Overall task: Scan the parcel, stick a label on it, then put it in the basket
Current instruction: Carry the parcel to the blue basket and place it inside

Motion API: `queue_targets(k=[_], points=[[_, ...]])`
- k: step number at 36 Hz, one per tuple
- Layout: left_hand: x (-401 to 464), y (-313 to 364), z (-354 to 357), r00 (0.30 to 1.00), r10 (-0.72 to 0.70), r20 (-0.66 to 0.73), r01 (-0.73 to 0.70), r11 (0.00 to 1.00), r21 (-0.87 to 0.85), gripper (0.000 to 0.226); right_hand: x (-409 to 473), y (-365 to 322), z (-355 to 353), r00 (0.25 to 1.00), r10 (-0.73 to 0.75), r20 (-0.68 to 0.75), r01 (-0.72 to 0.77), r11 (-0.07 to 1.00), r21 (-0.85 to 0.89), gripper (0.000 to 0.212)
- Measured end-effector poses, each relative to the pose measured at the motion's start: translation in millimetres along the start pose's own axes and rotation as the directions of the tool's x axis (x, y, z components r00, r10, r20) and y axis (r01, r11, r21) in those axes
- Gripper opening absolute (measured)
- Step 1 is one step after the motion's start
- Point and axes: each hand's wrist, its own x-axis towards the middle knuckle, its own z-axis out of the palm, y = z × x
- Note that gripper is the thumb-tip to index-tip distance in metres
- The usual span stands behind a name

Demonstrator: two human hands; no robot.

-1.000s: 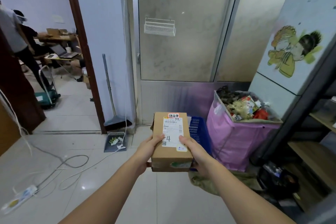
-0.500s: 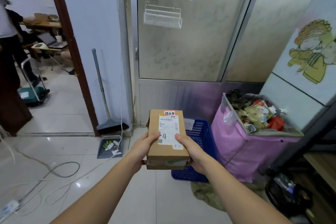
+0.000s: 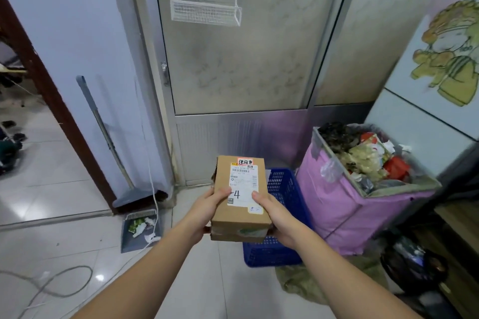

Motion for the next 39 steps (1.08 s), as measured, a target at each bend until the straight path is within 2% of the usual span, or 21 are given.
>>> queue_targets(k=[6, 11, 16, 25, 32, 35, 39], points=[[71.8, 26.3, 17.1, 0.999, -0.034, 0.018, 0.034, 0.999, 0.006, 0.041, 70.3, -20.0, -32.0, 0.999, 0.032, -0.027, -0.031, 0.999, 0.017, 0.053], [132.1, 55.5, 29.3, 0.998, -0.054, 0.024, 0.054, 0.999, 0.003, 0.041, 129.4, -44.4, -59.0, 0.997, 0.064, -0.039, -0.063, 0.998, 0.013, 0.062], [182.7, 84.3, 34.9, 0.997, -0.064, 0.040, 0.064, 0.998, -0.003, 0.044, 172.7, -75.5, -76.0, 0.996, 0.077, -0.045, -0.076, 0.997, 0.024, 0.049], [267.9, 122.8, 33.7, 0.993, -0.087, 0.075, 0.086, 0.996, 0.009, 0.048, 244.5, -112.0, -89.1, 0.990, 0.121, -0.077, -0.117, 0.992, 0.055, 0.046], [344.6, 144.0, 19.7, 0.984, -0.133, 0.122, 0.126, 0.990, 0.057, 0.051, 312.3, -117.2, -86.8, 0.977, 0.169, -0.128, -0.155, 0.981, 0.117, 0.054], [383.0, 152.8, 13.8, 0.976, -0.155, 0.154, 0.143, 0.986, 0.085, 0.058, 339.6, -121.9, -84.5, 0.963, 0.194, -0.185, -0.168, 0.975, 0.147, 0.056], [436.0, 158.7, 13.3, 0.962, -0.207, 0.181, 0.183, 0.973, 0.142, 0.071, 374.5, -121.4, -87.2, 0.947, 0.219, -0.234, -0.176, 0.966, 0.191, 0.078]])
